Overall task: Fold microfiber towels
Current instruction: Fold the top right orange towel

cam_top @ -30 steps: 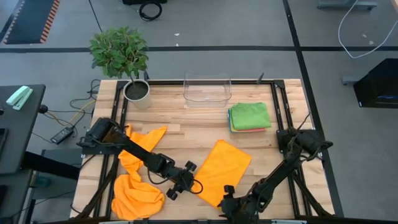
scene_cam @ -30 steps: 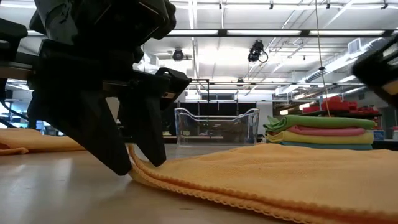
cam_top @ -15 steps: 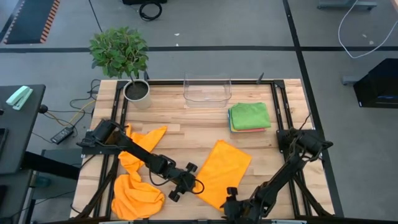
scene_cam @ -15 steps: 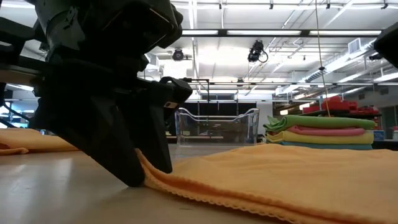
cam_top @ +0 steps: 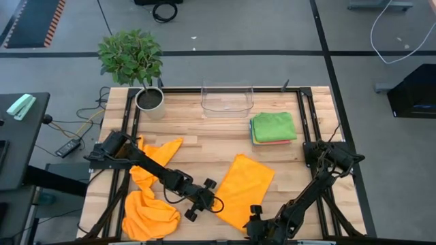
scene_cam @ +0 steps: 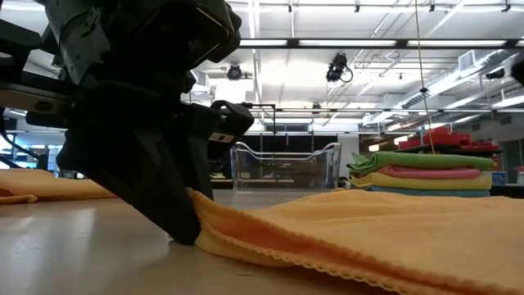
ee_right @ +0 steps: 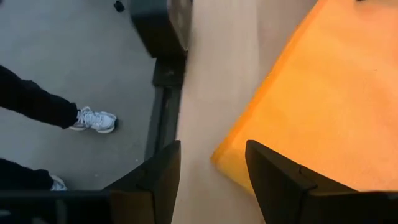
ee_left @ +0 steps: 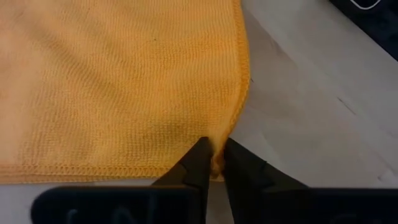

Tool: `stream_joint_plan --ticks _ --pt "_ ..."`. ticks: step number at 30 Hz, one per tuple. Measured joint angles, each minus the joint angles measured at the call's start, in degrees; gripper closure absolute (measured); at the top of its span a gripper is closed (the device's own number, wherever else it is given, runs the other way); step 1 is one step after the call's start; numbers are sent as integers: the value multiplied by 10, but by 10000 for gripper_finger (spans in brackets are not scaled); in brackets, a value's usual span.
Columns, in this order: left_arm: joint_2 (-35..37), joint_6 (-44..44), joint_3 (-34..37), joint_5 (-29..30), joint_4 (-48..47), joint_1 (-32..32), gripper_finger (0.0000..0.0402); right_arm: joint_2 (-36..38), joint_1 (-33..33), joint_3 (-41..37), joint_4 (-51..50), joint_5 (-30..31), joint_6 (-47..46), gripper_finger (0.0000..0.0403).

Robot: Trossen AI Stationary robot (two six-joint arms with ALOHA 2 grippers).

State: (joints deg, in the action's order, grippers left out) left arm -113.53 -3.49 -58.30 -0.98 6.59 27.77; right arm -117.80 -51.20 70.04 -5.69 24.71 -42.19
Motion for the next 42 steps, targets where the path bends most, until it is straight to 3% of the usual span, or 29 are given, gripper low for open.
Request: stream_joint_plan --ticks 22,26,33,37,42 --pt "-1 45 2 1 8 0 382 -29 -11 -30 40 9 -49 219" --pt "-1 77 2 1 16 0 382 -30 -11 -30 24 16 -88 259" --pt "-4 138 3 -2 54 0 390 -30 -15 -32 18 21 -106 385" --pt "1 199 5 -17 63 -4 391 -11 -19 -34 10 10 -140 396" --pt "45 317 4 -84 73 -17 392 44 -27 -35 -3 30 -211 398"
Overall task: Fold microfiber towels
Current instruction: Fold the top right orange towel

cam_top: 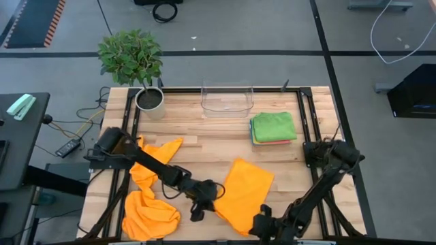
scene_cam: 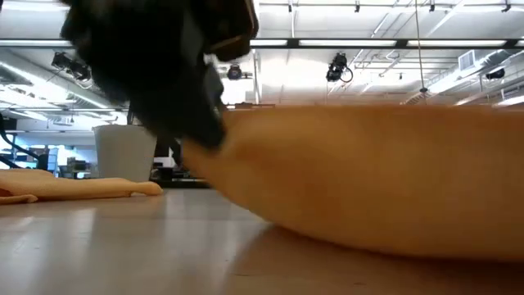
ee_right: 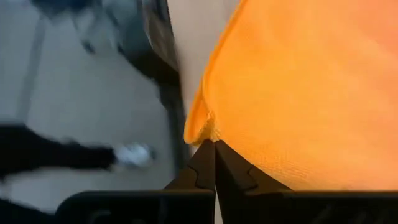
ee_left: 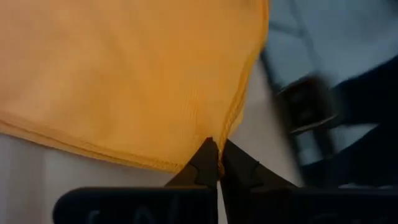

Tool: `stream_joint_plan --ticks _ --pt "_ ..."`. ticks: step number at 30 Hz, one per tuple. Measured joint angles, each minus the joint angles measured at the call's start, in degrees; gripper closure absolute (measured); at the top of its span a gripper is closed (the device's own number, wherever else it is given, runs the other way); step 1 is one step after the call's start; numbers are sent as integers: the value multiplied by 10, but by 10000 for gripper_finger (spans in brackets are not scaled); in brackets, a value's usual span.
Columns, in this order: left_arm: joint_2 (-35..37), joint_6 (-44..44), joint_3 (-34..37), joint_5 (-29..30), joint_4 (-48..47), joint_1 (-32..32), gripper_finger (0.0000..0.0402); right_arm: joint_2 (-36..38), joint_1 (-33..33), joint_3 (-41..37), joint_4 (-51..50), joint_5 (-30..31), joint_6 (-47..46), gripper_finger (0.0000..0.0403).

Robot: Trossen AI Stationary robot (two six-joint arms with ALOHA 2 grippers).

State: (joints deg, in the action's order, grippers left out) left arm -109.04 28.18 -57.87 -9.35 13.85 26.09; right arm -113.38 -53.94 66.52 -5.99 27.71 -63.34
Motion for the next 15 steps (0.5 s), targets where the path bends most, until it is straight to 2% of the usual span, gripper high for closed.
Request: stream_joint_plan --ticks 4,9,12,15 --pt "40 115 0 -35 7 -2 393 29 -19 0 -22 55 -91 399" --pt "76 217 -2 -41 35 2 392 62 -48 2 -62 152 -215 399" --pt "81 251 -14 -40 30 -1 394 76 -60 1 -135 211 -295 400" --pt "78 253 -18 -29 -3 -14 394 90 -51 2 -246 218 -409 400"
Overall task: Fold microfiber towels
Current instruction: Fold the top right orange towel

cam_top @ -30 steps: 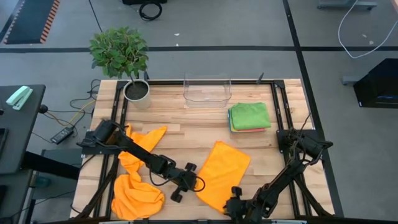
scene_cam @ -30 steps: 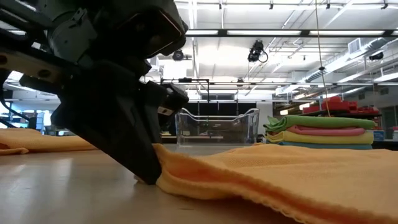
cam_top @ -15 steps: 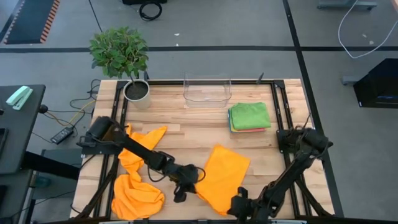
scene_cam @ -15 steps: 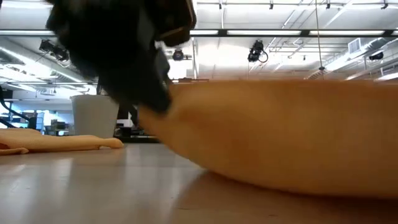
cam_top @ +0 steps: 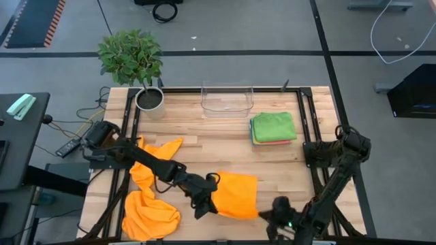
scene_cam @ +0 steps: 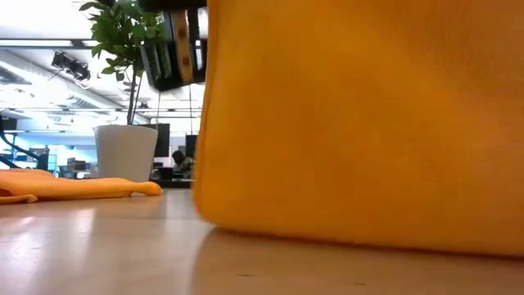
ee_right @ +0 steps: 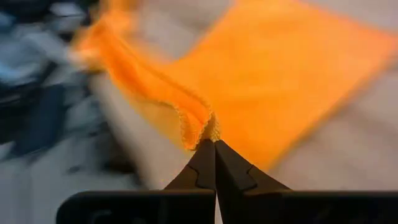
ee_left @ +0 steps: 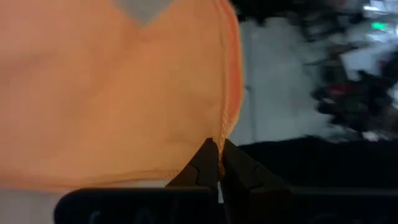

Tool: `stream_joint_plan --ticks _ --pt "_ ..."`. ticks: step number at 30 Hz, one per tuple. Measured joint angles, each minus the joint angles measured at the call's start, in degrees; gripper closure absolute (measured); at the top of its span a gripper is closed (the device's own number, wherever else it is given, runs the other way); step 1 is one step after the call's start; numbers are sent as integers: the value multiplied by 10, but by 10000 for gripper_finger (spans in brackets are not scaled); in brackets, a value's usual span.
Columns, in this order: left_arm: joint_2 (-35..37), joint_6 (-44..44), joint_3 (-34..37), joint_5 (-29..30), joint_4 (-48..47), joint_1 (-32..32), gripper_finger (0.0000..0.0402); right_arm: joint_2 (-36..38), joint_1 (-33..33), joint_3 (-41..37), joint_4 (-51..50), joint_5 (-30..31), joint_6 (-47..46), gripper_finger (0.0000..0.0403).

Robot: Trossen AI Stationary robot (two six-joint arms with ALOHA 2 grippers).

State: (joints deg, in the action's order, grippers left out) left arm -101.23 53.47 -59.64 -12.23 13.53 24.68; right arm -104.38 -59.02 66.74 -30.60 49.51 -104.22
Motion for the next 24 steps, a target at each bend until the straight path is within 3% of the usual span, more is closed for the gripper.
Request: stream_joint_plan --ticks 2,6,11,24 --pt "-4 -10 0 18 -50 -15 393 1 21 -1 -73 -20 -47 400" --pt "-3 -54 0 54 -106 -46 393 6 70 -2 -135 -58 -42 400" --pt "-3 -91 0 71 -147 -79 394 6 123 -28 -119 -109 -5 400" --pt "-57 -122 0 86 -173 -122 388 6 167 -81 -84 -125 15 400"
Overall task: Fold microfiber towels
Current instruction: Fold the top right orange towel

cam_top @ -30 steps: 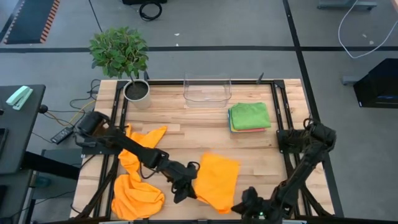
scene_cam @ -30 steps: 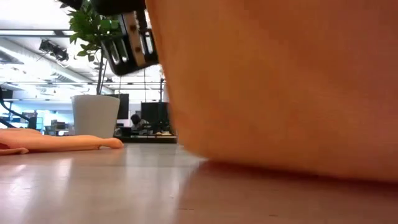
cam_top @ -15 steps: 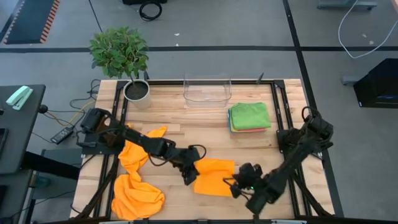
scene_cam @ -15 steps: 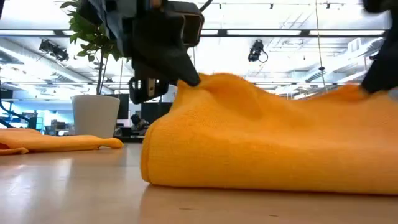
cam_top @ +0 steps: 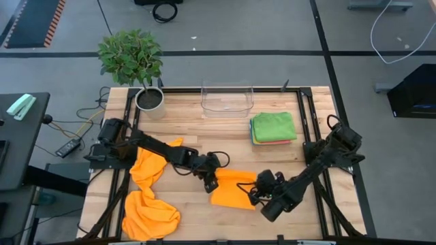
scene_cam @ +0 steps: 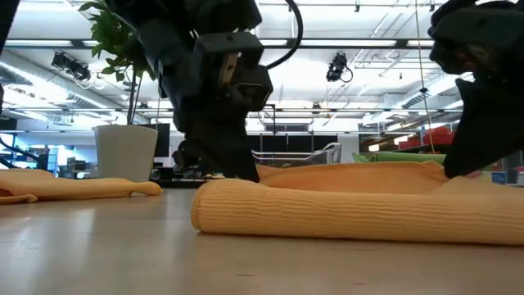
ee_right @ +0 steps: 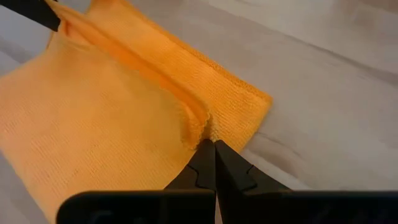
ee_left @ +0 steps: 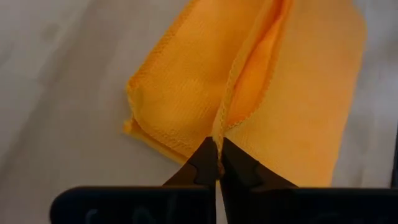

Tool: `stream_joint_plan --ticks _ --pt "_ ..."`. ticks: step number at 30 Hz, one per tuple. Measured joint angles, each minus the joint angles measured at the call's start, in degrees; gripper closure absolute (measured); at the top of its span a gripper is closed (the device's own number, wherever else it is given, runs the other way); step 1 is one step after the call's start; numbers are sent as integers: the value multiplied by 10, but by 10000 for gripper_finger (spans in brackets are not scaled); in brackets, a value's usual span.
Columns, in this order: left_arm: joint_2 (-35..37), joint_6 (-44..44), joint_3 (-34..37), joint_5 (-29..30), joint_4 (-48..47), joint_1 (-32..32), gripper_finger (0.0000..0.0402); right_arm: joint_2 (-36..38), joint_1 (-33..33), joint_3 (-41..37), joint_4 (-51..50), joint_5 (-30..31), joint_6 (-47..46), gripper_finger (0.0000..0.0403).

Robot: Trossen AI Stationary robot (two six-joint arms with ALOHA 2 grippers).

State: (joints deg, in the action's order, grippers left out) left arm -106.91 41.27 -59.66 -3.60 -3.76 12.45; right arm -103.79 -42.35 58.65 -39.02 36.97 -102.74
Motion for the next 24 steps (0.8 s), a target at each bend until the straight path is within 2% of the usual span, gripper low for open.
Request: stream_joint_plan --ticks 11,19,24 --pt "0 -4 0 21 7 -21 382 0 30 0 -5 5 29 395" --pt "3 1 0 24 9 -23 311 17 30 0 -53 9 24 323" --pt "26 -3 0 67 8 -27 298 69 21 0 -80 48 11 283"
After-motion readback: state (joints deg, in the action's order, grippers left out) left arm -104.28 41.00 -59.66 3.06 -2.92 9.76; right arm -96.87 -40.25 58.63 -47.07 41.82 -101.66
